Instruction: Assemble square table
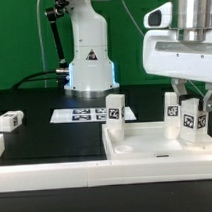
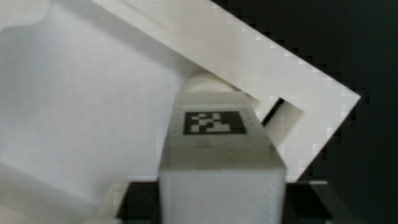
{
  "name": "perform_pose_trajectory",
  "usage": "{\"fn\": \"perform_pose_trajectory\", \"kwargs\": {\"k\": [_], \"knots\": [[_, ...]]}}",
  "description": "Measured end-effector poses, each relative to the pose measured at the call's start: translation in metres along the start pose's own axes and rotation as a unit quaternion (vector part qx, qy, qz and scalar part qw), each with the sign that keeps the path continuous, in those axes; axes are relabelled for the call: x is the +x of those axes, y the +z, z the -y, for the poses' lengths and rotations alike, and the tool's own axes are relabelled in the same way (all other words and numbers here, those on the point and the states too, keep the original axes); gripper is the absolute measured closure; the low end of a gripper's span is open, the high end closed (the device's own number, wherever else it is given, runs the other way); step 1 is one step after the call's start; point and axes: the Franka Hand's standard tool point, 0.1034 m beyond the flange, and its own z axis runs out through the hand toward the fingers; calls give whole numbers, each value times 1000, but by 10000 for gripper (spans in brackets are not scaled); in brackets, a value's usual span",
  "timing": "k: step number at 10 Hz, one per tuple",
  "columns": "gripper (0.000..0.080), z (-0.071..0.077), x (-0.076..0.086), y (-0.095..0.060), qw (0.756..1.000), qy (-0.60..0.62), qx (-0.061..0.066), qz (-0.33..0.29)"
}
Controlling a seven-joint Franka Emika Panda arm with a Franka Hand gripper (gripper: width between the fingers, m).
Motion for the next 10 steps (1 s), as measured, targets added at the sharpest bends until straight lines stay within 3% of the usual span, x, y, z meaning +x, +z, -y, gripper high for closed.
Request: {"fn": "perform_pose_trajectory", "kwargs": {"k": [1, 3, 8, 10], "knots": [[509, -1, 1, 0, 998, 58, 14, 4], [509, 1, -2, 0, 991, 134, 25, 5], [509, 5, -10, 1, 977, 211, 33, 15], [224, 4, -9, 1, 986, 163, 29, 14]]}}
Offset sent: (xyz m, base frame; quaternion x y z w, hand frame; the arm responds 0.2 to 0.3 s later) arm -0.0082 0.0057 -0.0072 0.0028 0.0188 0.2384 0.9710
